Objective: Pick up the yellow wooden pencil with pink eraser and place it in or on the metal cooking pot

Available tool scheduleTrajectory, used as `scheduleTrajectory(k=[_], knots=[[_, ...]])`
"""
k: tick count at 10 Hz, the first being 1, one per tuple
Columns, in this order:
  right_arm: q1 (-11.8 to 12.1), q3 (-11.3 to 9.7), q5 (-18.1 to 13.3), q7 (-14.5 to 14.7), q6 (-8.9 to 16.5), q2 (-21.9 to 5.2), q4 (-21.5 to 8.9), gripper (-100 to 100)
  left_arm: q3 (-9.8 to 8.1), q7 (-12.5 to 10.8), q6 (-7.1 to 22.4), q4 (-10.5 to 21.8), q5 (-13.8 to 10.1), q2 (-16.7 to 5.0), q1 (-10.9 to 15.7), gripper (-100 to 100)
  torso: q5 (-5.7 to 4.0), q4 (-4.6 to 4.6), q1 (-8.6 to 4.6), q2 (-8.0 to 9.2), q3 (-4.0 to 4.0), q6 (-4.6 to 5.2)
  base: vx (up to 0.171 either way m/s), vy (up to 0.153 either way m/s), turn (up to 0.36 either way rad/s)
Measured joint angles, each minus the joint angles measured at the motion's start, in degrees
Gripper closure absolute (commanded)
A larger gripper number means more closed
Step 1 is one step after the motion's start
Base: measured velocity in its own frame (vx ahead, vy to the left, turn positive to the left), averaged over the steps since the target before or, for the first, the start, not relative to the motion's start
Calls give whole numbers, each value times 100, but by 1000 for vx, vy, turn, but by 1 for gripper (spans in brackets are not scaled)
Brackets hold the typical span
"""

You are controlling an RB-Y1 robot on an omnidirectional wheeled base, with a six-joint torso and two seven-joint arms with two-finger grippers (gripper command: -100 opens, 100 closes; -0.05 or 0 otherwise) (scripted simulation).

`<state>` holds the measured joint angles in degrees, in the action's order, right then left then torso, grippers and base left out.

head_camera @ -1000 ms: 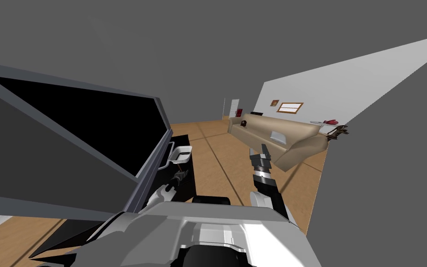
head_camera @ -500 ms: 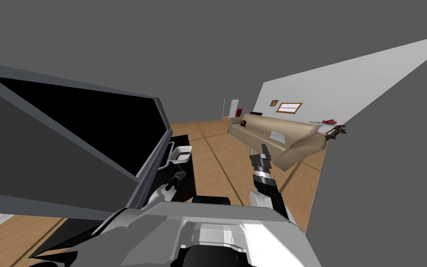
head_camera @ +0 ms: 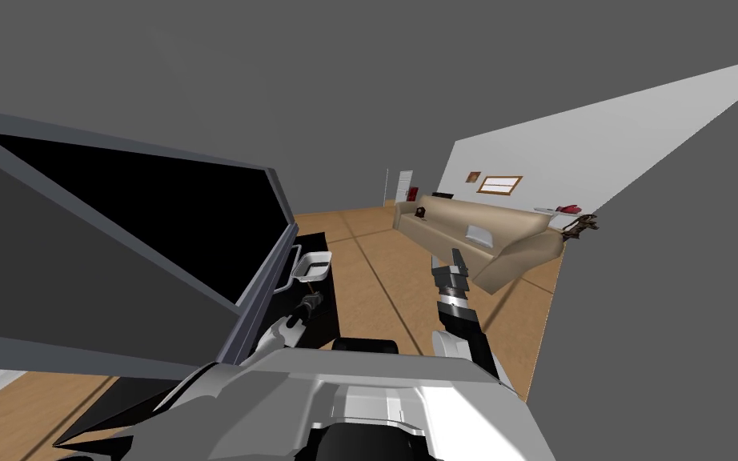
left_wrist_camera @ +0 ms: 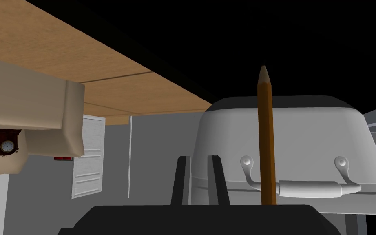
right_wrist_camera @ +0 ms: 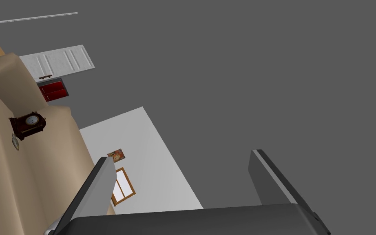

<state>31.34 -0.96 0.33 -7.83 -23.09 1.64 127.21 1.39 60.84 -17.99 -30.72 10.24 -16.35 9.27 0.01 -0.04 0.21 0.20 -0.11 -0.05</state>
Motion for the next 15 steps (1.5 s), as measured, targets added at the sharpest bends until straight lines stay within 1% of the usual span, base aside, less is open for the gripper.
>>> scheduleTrajectory(k=[1, 2, 3, 5, 6, 7, 8, 9, 10, 14, 15], knots=[[0, 0, 0, 0, 0, 0, 0, 0, -1, 28, -38, 51, 4, -15, 70, -100, 4, -1, 16, 4, -3, -1, -31, 79, -3], [1, 0, 0, 0, 0, 0, 0, 0, -12, 44, -122, 207, 1, -26, 172, -100, 4, 0, 11, -3, 1, -1, -55, 104, -31], [0, 0, 0, 0, 0, -1, 0, 0, -38, 114, -233, 310, 6, -24, 302, -100, 4, -1, 19, 2, -1, 0, -69, 111, -39], [0, 1, 0, 0, 0, -1, 0, 0, 15, 144, -204, 16, 29, -63, 293, -100, 8, -4, 33, 17, -10, -1, -74, 111, -25], [0, 0, 0, 0, 0, 0, -1, 0, 16, 154, -200, -4, 30, -66, 295, 0, 6, -2, 12, 5, -4, -2, -8, 13, 1], [1, 0, 0, 0, 0, 0, 0, 0, 16, 153, -200, -1, 30, -67, 294, -100, 0, 1, -9, -8, 4, -1, 125, 11, 28], [3, 0, 0, 0, 0, 0, 0, 0, -16, 215, -273, 57, 26, -26, 251, -100, -1, 9, -15, -50, 26, -1, 187, 9, 30], [3, 0, 0, 0, 0, 0, 0, 0, -33, 281, -337, 27, 24, 7, 159, -100, -1, 15, -17, -76, 42, -1, 22, -20, 45], [2, 0, 0, 0, 0, 1, 0, 0, -34, 294, -348, 20, 24, 10, 151, 100, -3, 10, -24, -41, 24, 0, 0, 0, 0], [1, 0, 0, 0, 0, 1, 0, 0, -36, 292, -348, 20, 23, 8, 154, 100, -1, 5, -21, -21, 12, 1, 0, 0, 0], [1, 0, 0, 0, 0, 1, 0, 0, -35, 292, -348, 20, 23, 8, 154, 0, -1, 5, -21, -20, 12, 1, 0, 0, 0]])
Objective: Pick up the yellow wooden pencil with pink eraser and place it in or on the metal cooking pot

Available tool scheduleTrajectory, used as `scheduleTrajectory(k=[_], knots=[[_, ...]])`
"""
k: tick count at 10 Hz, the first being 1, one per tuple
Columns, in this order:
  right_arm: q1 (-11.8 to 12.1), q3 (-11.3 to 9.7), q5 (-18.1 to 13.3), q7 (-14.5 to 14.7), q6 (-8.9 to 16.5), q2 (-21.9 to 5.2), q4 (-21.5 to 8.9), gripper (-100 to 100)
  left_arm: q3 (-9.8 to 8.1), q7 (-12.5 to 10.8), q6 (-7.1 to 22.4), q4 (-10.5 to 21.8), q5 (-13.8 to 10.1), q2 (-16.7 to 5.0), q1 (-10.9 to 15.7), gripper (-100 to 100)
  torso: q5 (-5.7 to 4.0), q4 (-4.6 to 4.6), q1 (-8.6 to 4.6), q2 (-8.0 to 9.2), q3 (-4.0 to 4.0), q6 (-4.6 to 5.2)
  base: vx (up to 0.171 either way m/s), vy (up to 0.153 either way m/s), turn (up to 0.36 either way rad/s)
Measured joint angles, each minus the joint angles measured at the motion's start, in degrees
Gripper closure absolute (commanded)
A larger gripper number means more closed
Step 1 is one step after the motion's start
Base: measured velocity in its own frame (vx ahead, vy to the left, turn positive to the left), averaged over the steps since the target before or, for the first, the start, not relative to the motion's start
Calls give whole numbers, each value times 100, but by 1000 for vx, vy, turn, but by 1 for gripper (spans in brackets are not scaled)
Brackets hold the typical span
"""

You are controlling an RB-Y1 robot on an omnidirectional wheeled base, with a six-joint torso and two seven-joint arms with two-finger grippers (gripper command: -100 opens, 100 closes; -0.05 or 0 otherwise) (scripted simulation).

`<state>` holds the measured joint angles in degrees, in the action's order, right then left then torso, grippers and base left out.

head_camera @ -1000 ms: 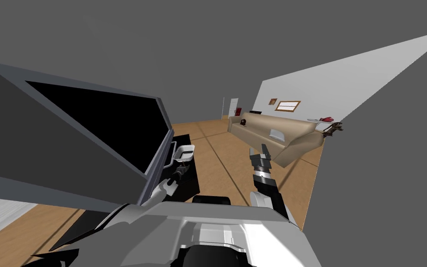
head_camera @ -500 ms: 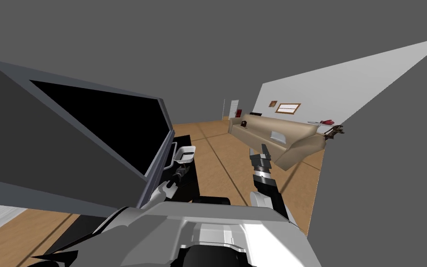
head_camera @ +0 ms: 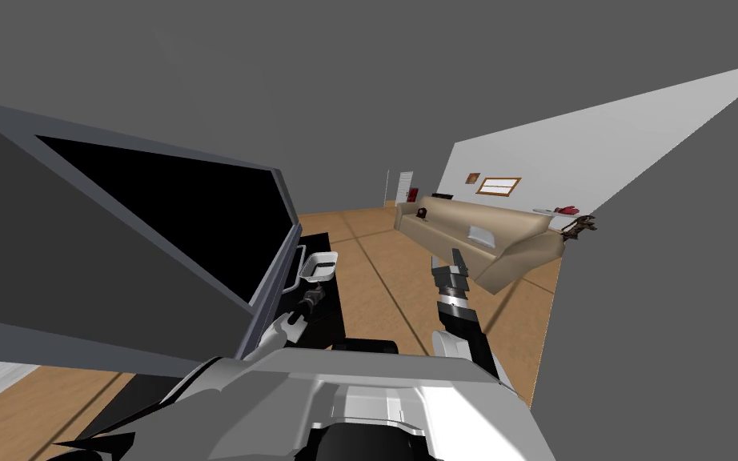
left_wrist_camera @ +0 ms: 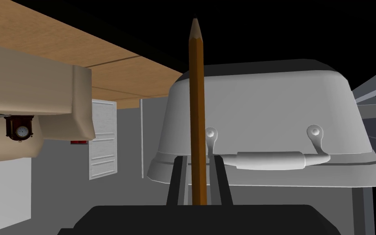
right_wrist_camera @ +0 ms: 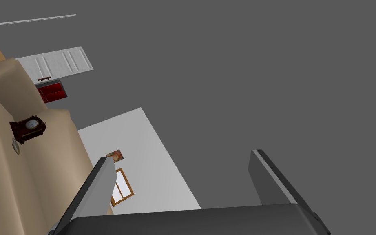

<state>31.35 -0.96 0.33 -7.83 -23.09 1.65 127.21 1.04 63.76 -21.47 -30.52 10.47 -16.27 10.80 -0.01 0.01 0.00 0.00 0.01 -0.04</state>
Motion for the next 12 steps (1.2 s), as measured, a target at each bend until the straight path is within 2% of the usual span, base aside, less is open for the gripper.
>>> scheduleTrajectory(k=[1, 2, 3, 4, 5, 6, 7, 8, 10, 11, 12], knots=[[0, 0, 0, 0, 0, 0, 0, 0, 0, 0, 0, 0, 0, 0, 0, 100, 0, 0, 0, 0, 0, 0, -110, -2, -72], [-2, 0, 0, 0, 0, 0, 0, 0, 18, -54, 37, 34, 1, -41, 90, 100, 0, -5, -1, 31, -16, 3, -69, 0, -25], [-1, 0, 0, 0, 0, 0, 0, 0, 21, -71, 48, 38, 2, -45, 104, 0, 0, -5, -1, 27, -16, -2, -8, 0, 4], [0, 0, 0, 0, 0, 0, 0, 0, 21, -69, 48, 38, 2, -44, 101, 100, 0, -2, 0, 13, -8, -1, -68, -45, -114], [-1, -1, 0, 0, 0, 1, 0, 0, 41, 7, -45, 174, -52, -136, 217, 100, -4, -7, -15, 22, -13, 6, -78, -48, -86], [-1, -1, 0, 0, 0, 1, 0, 0, 113, 10, 17, -89, -73, -217, 115, 100, -6, -7, -21, 30, -18, 2, -54, -54, -40], [-1, -1, 0, 0, 0, 1, 0, 0, 95, 82, -17, -70, -120, -267, 156, 100, -8, -8, -24, 25, -16, 1, -17, -42, -11], [0, 0, 0, 0, 0, 0, 0, 0, 123, 101, 55, -307, -140, -319, 75, 100, -9, -7, -22, 15, -11, 1, 14, -59, -36], [1, 0, 0, 0, 0, 1, 0, 0, 74, 155, -12, -337, -232, -486, 128, 100, -13, -4, -31, -10, 2, 1, 61, -74, -15], [1, -1, 0, 0, 0, 1, 0, 0, 81, 111, -1, -511, -280, -626, 64, 100, -17, -5, -35, -19, 6, -1, 99, -103, 15], [1, -1, 0, 0, 0, 1, 0, 0, 37, 78, 101, -827, -334, -733, -49, 100, -18, -4, -46, -28, 10, 1, 92, -82, 12]])
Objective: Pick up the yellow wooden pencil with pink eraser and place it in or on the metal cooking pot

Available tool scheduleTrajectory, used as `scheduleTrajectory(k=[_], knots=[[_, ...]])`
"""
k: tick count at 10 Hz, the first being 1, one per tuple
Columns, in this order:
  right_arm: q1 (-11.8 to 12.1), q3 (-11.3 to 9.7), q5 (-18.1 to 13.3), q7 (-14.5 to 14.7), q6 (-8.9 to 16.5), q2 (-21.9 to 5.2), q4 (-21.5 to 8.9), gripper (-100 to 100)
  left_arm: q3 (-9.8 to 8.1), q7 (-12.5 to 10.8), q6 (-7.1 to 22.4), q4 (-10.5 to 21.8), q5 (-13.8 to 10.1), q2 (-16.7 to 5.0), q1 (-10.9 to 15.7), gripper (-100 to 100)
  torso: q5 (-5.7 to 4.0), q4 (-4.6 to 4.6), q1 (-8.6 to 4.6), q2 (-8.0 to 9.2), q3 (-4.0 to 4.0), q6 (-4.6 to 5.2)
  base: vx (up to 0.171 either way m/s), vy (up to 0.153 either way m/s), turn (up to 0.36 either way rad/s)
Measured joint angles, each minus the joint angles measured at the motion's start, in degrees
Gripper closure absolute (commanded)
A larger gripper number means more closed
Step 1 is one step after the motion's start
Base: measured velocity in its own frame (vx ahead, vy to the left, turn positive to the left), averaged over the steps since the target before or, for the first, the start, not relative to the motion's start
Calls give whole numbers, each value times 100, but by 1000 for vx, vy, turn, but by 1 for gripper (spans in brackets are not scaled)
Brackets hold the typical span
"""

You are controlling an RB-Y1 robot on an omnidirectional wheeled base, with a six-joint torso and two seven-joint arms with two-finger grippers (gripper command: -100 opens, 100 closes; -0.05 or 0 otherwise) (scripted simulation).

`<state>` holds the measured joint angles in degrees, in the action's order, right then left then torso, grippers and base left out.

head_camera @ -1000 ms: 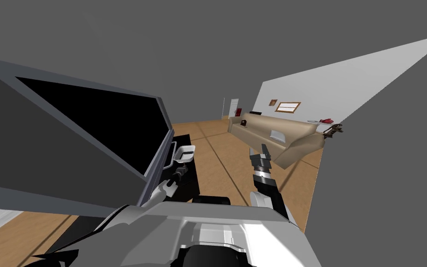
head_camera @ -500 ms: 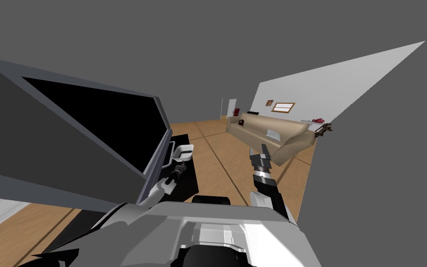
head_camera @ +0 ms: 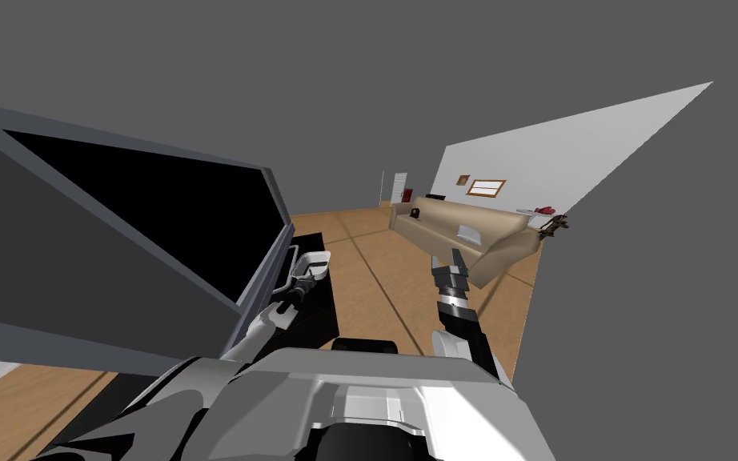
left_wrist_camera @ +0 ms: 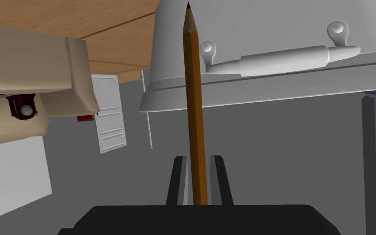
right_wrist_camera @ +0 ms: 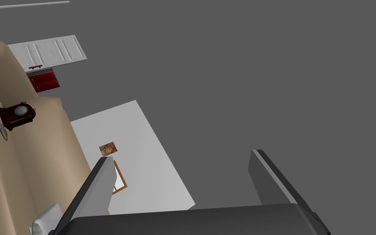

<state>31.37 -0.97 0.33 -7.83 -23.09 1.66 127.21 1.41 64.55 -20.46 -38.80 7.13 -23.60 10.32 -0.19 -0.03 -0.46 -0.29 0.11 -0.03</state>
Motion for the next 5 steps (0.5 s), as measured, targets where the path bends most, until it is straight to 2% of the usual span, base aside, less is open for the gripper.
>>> scheduleTrajectory(k=[1, 2, 3, 4, 5], knots=[[0, 0, 0, 0, 0, 0, 0, 0, -63, 34, -62, 80, -28, -19, 64, 100, 4, 5, 4, -2, 4, 2, 46, -35, -7], [-1, 0, 0, 0, 0, 0, 0, 0, -81, 57, -162, 250, -37, -26, 155, 100, 8, 6, 20, 8, 0, 0, 125, -100, 10], [0, 0, 0, 0, 0, 0, 0, 0, -186, 71, -247, 336, -97, -109, 216, 100, -3, 0, 5, -13, 6, -4, 210, -122, 54], [1, 0, 0, 0, 0, 0, 0, 0, -249, 4, -138, -127, -160, -230, -59, 100, -27, -19, 16, -54, 17, -6, 136, -77, 66], [0, 0, 0, 0, 0, 0, 0, 0, -309, 0, -259, 181, -186, -268, 154, 100, -33, -33, 52, -78, 23, 9, 109, -60, 12]])
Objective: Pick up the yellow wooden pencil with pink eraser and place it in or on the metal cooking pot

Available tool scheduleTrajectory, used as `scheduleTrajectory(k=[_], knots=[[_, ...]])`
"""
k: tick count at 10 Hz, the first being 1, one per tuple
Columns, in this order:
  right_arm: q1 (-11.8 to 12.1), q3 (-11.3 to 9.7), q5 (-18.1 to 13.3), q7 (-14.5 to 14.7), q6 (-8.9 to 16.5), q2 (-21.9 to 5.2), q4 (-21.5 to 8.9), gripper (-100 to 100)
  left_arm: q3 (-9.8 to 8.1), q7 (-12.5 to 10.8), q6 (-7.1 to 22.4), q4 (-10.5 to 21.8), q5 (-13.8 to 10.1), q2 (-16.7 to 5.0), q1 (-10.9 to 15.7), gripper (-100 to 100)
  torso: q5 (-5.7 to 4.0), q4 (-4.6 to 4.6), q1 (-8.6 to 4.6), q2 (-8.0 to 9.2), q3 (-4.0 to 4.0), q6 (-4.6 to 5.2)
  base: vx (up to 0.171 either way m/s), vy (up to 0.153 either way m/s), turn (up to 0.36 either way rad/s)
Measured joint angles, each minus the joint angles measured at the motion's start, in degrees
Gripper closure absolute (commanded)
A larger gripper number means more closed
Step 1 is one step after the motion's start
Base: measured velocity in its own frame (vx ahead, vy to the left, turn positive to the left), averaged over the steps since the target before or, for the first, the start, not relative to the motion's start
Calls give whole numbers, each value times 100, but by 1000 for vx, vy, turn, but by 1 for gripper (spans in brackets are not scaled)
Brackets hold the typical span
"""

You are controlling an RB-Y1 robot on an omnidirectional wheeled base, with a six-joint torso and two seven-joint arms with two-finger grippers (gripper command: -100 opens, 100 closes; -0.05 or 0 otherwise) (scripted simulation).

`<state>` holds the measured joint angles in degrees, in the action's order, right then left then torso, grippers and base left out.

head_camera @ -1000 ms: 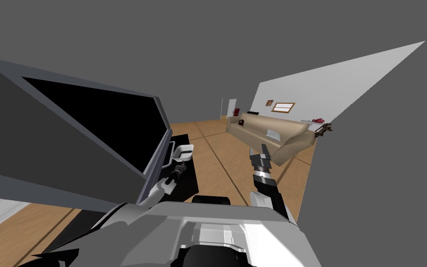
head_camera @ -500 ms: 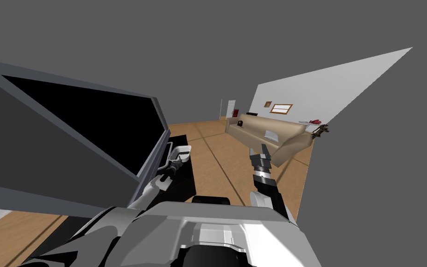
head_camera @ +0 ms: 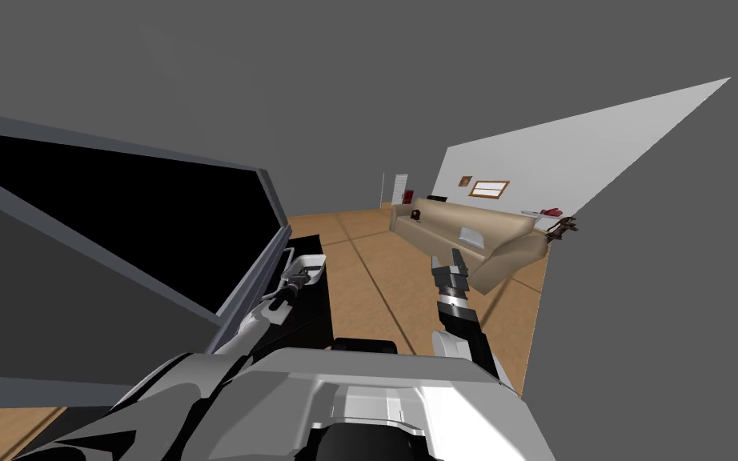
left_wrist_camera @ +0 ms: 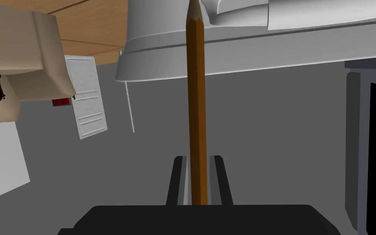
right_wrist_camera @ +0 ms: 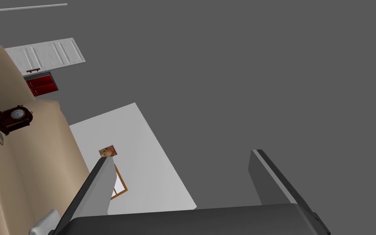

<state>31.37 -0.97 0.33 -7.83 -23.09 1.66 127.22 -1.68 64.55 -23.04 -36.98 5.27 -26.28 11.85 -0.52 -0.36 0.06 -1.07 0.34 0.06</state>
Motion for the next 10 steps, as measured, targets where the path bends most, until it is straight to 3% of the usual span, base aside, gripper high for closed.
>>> scheduleTrajectory(k=[2, 3, 5, 6, 8, 10], knots=[[0, 1, 0, 0, 0, -1, 0, 0, -146, 12, -243, 313, -52, -79, 132, 100, -25, -35, 59, -47, 6, 9, 65, -26, 17], [-1, 1, 0, 0, 0, -1, 0, 0, -189, 40, -178, 147, -62, -70, 41, 100, -36, -54, 74, -48, -2, 21, 64, -17, 17], [0, 1, 0, 0, 0, -1, 0, 0, -335, 55, -277, 334, -99, -95, 159, 100, -81, -94, 97, -107, 7, 27, 85, -33, 33], [0, 1, 0, 0, 0, -1, 0, 0, -389, 53, -190, 66, -116, -108, 29, 100, -96, -111, 108, -122, 6, 38, 104, -20, 34], [1, 1, 0, 0, 0, -1, 0, 0, -604, 32, -206, -19, -156, -115, -39, 100, -132, -143, 132, -183, 20, 49, 133, -31, 74], [1, 2, 0, 0, 0, -2, 0, 0, -846, -42, -391, 242, -180, -202, 100, 100, -138, -153, 165, -225, 35, 63, 151, 22, 60]])
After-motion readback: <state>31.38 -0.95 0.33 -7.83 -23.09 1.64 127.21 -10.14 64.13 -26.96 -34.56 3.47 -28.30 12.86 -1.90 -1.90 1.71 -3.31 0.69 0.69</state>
